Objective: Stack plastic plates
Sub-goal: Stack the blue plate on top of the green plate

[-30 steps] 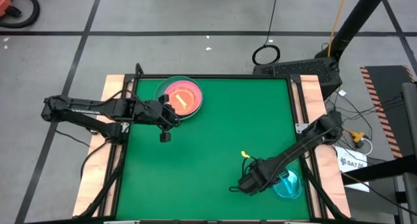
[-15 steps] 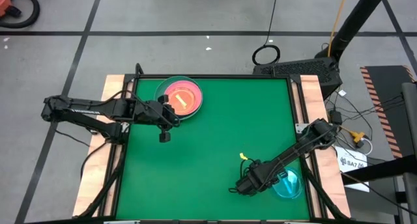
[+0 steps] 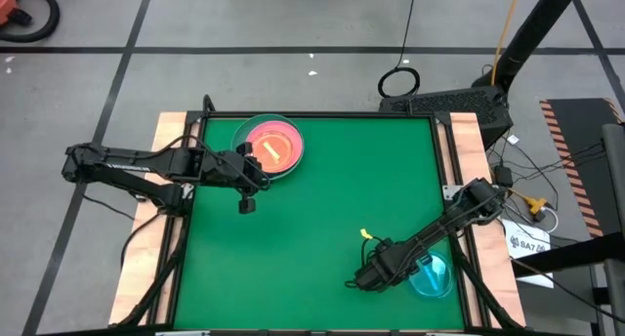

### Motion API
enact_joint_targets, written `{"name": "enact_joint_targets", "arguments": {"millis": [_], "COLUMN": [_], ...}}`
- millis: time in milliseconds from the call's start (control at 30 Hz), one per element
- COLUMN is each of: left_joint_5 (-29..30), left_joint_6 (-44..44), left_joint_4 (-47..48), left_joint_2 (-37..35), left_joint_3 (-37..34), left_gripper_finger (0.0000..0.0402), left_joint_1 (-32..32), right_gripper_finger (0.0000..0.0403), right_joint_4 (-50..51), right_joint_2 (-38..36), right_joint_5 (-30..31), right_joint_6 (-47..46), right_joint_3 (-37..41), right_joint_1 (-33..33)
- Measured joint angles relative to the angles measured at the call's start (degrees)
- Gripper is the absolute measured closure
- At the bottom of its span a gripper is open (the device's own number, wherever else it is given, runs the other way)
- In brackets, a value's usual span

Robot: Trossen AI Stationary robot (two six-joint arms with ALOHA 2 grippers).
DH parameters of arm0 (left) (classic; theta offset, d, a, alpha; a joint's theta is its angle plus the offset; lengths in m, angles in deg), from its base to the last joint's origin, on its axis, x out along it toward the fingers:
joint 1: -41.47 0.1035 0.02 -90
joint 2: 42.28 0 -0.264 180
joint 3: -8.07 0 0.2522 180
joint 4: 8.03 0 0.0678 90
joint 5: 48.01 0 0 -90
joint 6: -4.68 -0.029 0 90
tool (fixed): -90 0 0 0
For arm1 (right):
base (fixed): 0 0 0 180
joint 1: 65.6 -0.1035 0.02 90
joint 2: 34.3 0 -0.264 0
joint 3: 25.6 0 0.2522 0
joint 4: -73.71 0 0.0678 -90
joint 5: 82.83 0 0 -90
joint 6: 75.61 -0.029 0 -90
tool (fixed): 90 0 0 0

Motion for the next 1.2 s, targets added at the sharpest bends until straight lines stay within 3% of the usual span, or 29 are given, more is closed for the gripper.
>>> {"name": "enact_joint_targets", "arguments": {"millis": [267, 667, 1200], "left_joint_5": [0.0, 0.0, 0.0], "left_joint_6": [0.05, 0.42, 0.48], "left_joint_4": [-0.03, -0.04, -0.07], "left_joint_2": [0.0, 0.0, 0.0], "left_joint_3": [0.0, 0.0, -0.02], "left_gripper_finger": [0.0328, 0.0328, 0.0328], "left_joint_1": [0.0, 0.0, 0.01], "right_gripper_finger": [0.0319, 0.0397, 0.0402], "right_joint_4": [-3.31, -2.61, 0.51], "right_joint_2": [-0.26, -0.07, -3.54], "right_joint_5": [-0.31, -0.29, 3.83], "right_joint_6": [-0.64, 0.1, 4.81], "right_joint_3": [2.54, 2.69, 1.4], "right_joint_1": [0.07, 0.04, 1.77]}}
